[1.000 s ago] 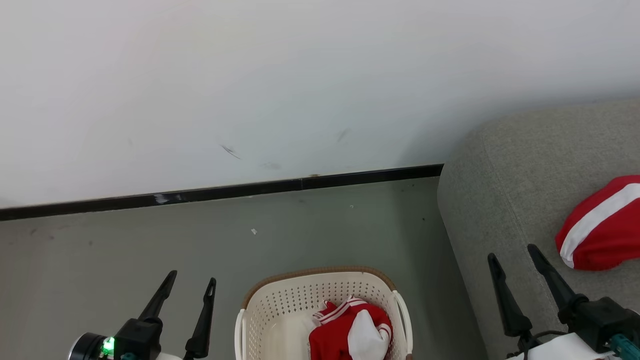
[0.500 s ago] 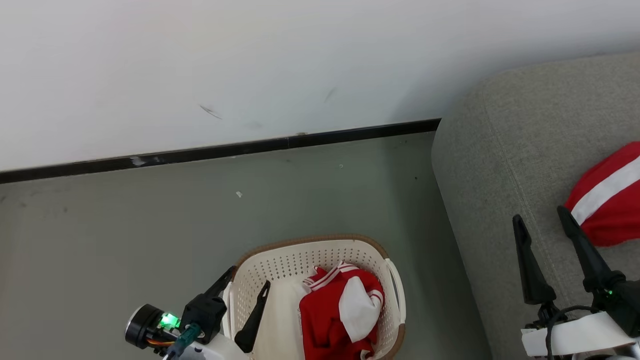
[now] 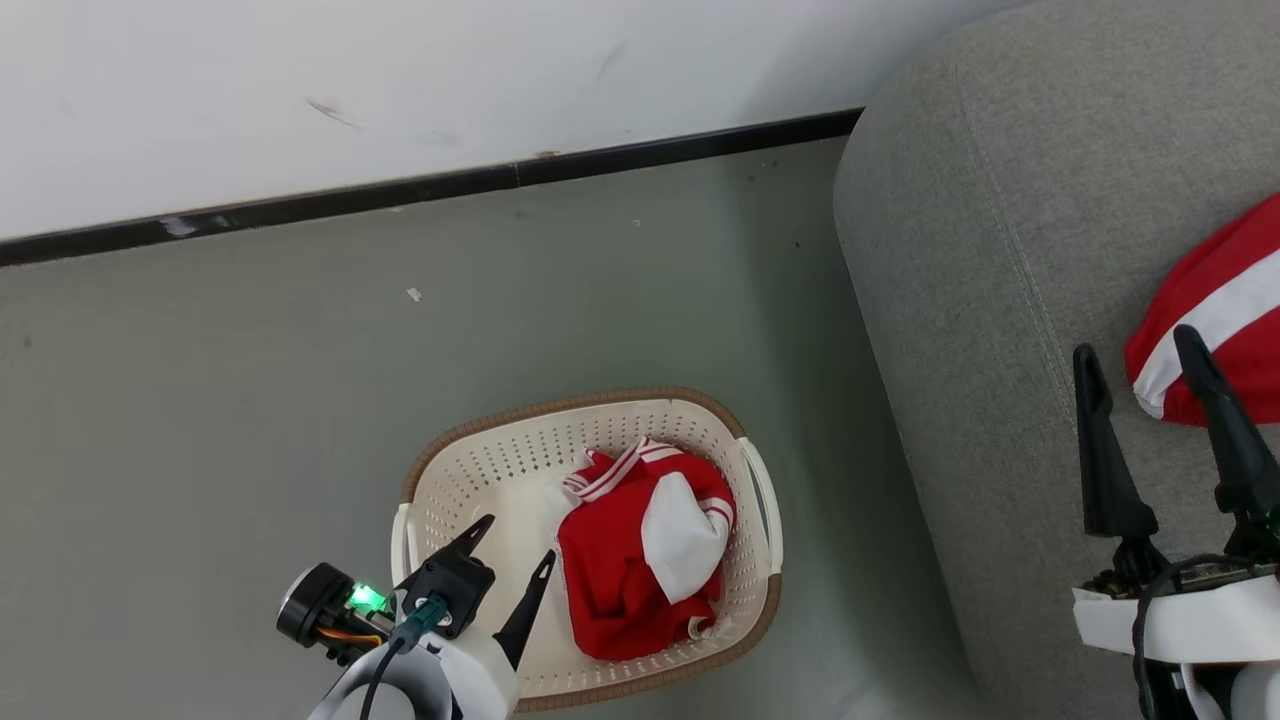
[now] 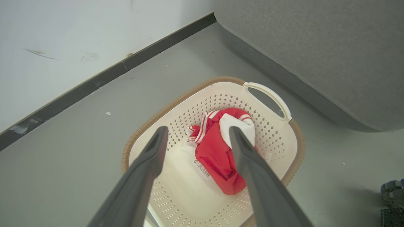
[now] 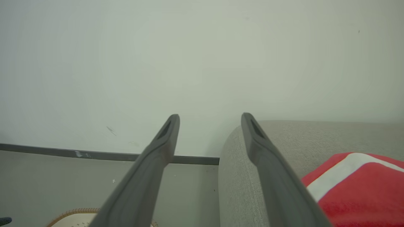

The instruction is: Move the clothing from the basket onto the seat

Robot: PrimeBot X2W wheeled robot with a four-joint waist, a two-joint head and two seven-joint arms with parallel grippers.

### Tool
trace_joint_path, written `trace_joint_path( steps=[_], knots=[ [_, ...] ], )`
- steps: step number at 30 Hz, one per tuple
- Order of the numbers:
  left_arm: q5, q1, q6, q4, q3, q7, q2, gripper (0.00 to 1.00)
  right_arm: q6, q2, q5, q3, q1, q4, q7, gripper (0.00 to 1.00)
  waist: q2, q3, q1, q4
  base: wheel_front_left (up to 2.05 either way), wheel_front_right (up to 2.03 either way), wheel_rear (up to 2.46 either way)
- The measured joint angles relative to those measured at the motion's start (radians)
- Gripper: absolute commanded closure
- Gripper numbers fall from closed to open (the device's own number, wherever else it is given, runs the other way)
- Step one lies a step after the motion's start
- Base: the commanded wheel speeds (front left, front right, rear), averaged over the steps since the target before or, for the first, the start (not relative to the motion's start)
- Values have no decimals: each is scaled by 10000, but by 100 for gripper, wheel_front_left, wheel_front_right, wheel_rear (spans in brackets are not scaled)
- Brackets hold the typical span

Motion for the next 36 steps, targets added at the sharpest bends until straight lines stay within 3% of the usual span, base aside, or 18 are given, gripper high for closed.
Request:
trace_joint_path(
  steps=[17,36],
  knots=[
    [280,-1454,-27,1620,-282,-221,-81,0,2,-2,314,-10,-1185,-732,0,0,0,1926,1,-895,0,0,0],
    [341,-2829,293,3018,27,-439,-75,0,2,-12,690,639,-2693,-940,-2,0,0,3686,1,-1704,0,0,0]
  ],
)
